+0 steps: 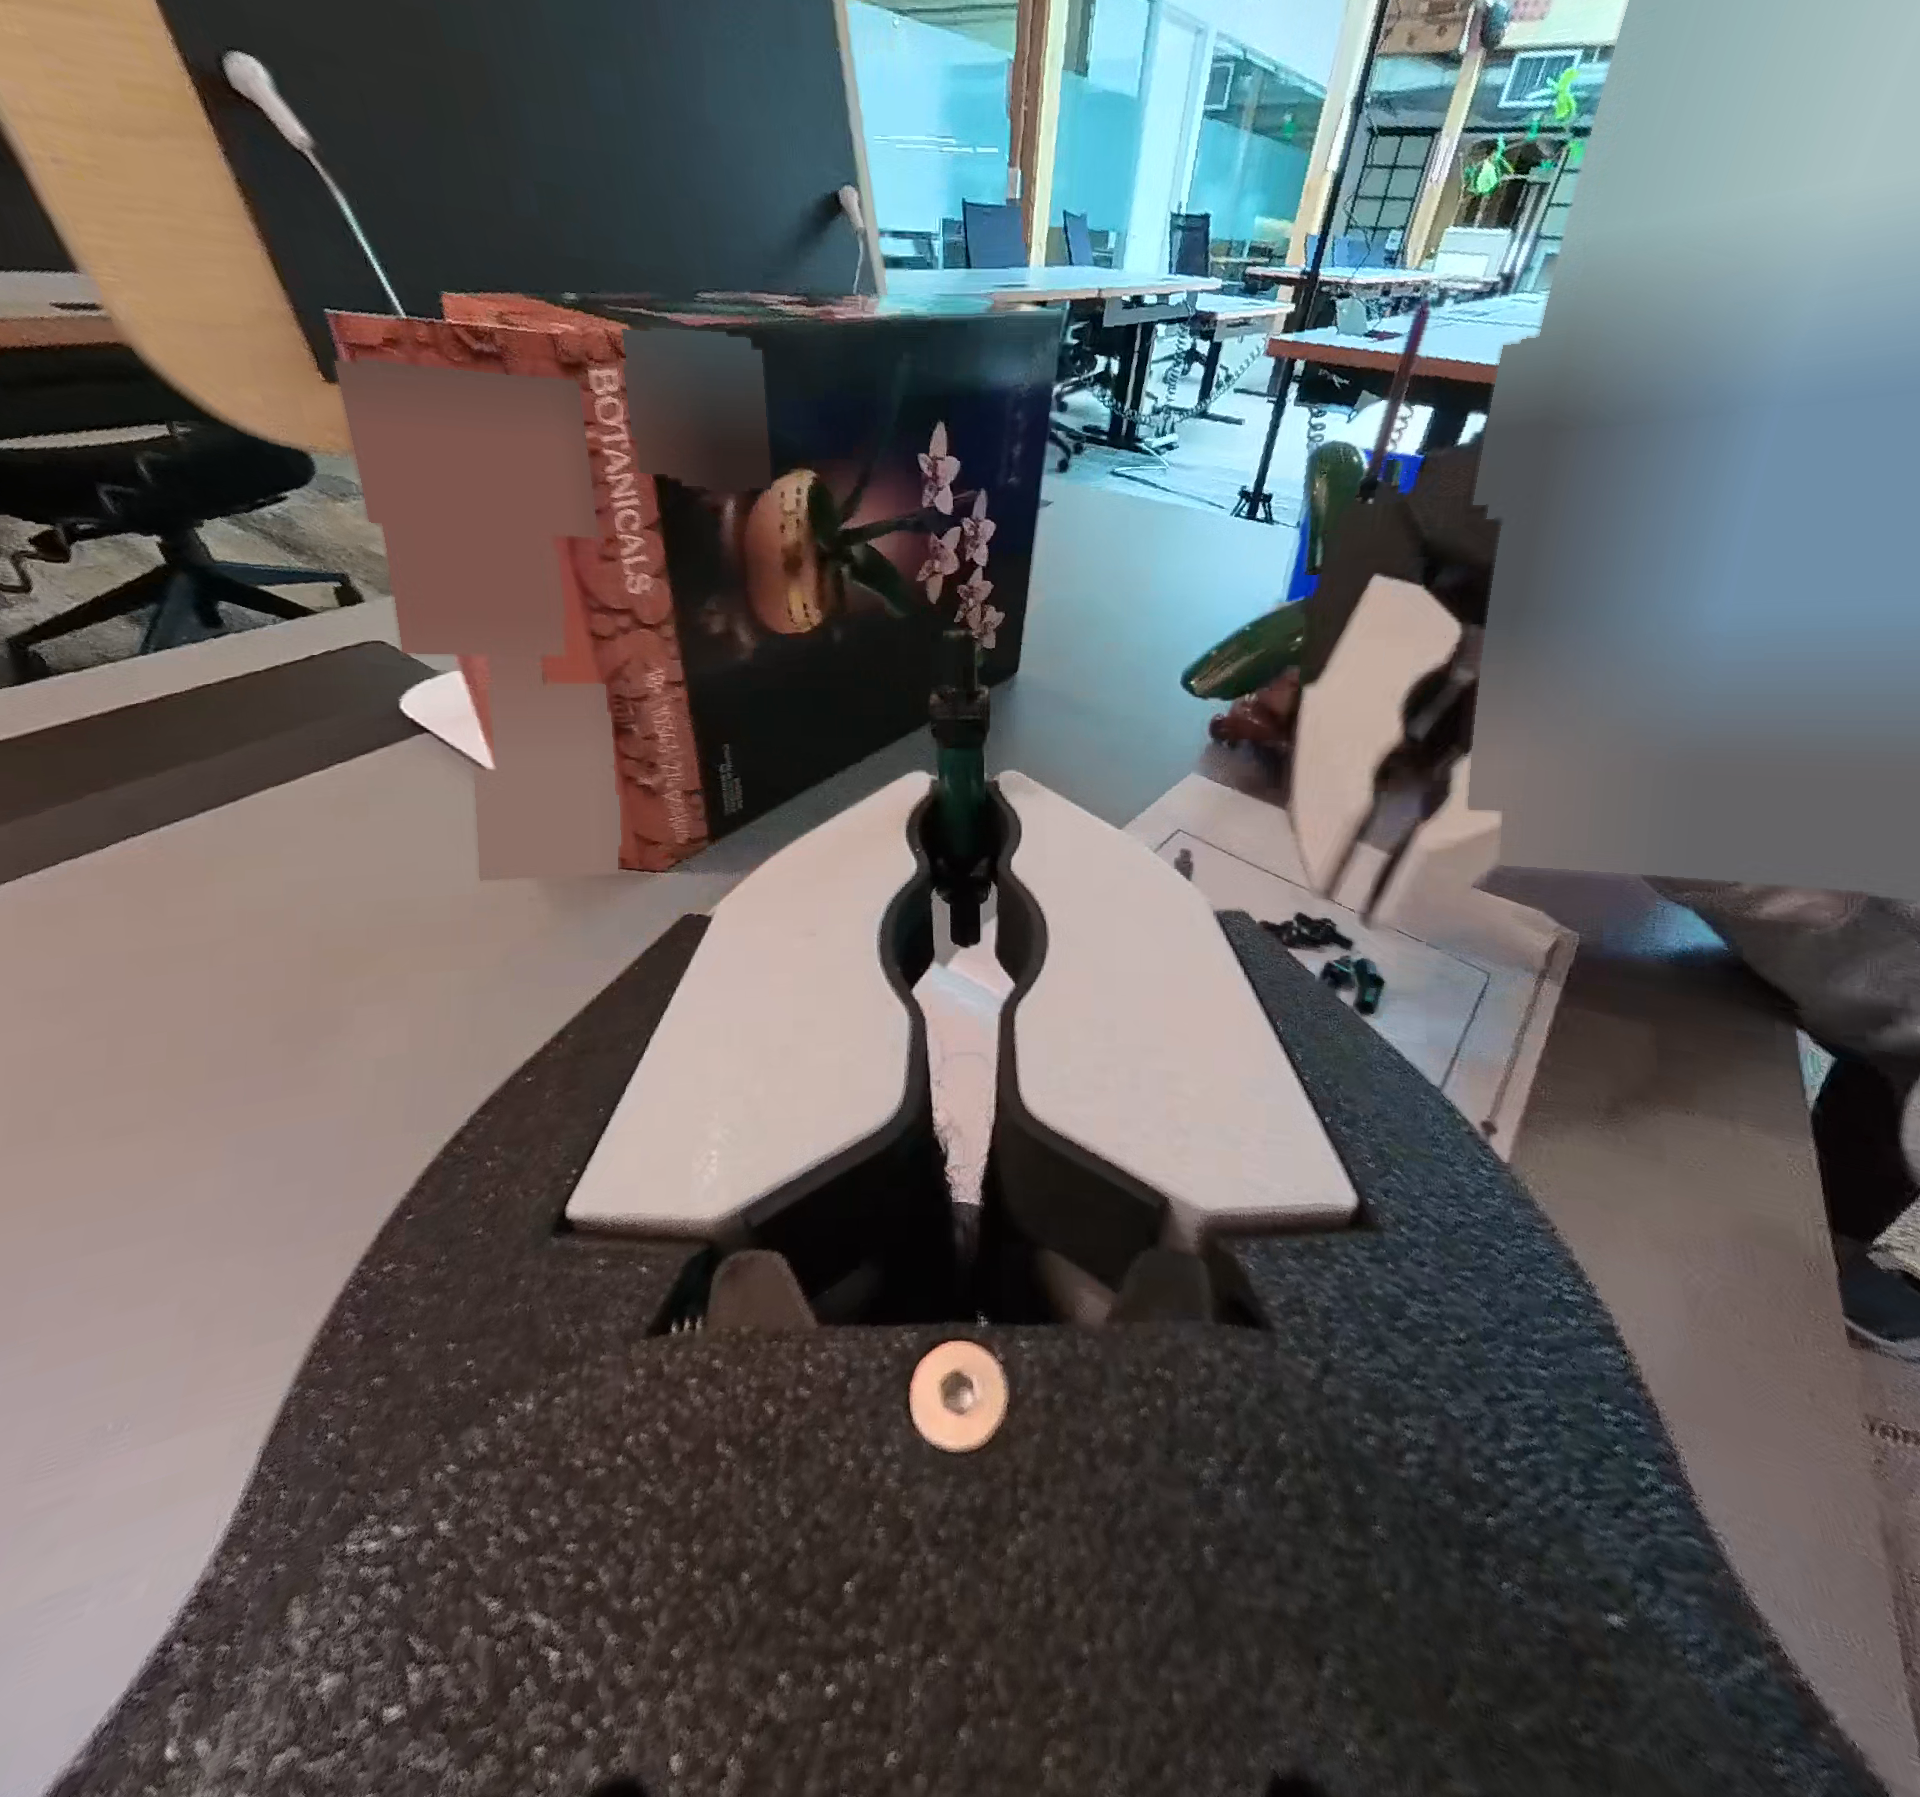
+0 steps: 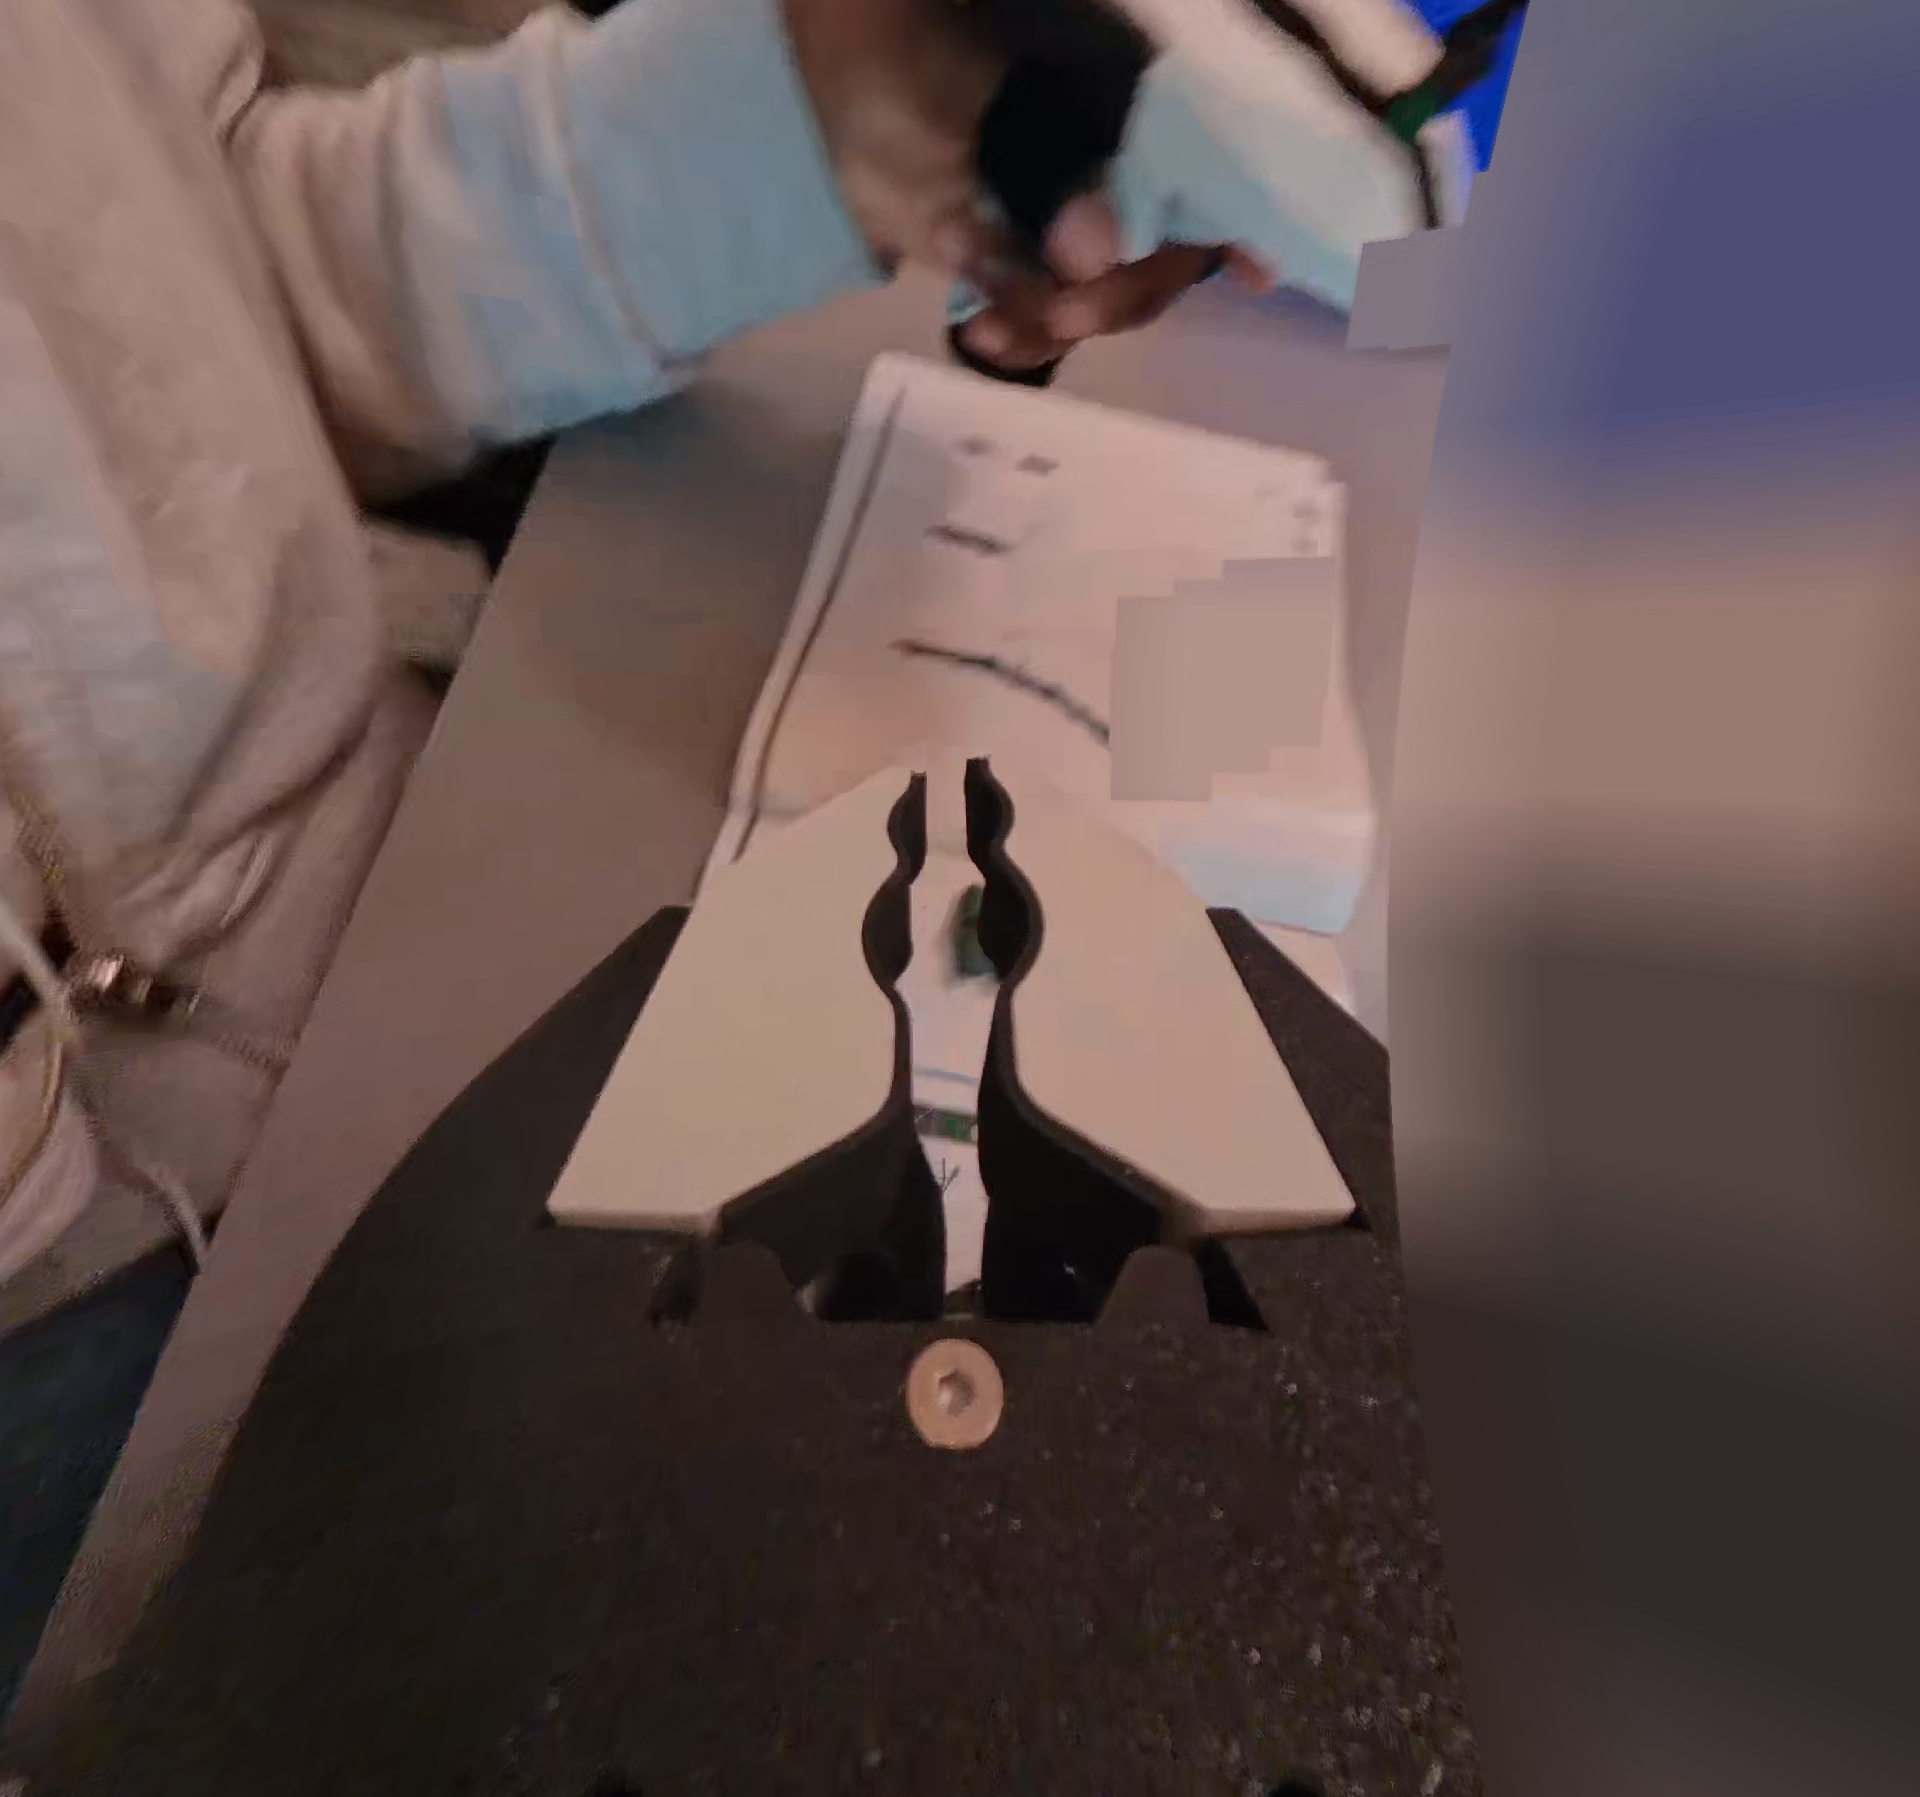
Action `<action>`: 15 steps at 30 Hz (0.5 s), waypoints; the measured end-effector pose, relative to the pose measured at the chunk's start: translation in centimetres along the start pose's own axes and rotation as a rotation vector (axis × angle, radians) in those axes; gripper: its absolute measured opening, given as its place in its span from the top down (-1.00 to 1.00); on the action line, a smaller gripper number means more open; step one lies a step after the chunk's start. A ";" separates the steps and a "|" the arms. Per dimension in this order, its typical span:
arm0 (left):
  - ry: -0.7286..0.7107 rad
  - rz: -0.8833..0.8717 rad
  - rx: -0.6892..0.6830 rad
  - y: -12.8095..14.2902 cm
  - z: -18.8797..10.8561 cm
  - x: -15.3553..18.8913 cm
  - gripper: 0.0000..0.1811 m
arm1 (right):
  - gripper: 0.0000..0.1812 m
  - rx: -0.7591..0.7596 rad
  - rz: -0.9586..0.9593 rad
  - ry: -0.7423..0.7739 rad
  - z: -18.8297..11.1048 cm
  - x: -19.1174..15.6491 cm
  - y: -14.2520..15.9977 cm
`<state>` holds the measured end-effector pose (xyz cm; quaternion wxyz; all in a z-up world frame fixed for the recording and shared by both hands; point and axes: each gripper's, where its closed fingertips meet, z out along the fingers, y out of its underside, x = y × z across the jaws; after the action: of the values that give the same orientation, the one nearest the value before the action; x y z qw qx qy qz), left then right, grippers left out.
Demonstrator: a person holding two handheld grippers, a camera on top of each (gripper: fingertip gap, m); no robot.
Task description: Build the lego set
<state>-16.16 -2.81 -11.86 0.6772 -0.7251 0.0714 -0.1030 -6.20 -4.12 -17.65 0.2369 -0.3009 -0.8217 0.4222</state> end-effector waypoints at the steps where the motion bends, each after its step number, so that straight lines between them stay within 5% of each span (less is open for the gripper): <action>1: 0.005 0.001 0.006 0.2 0.2 0.5 0.94 | 0.93 -0.049 -0.034 -0.024 0.3 -0.9 0.7; 5: 0.032 -0.015 0.067 0.0 0.2 1.2 0.94 | 0.90 -0.260 -0.039 0.040 1.9 -0.9 3.9; 15: 0.112 0.034 0.061 1.5 -1.1 3.2 0.94 | 0.87 -0.404 0.018 0.176 3.1 0.3 7.2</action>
<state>-13.24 -4.73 -13.15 0.6957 -0.6957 0.1184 -0.1341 -6.33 -2.28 -25.28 0.2389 -0.3854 -0.8629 0.2232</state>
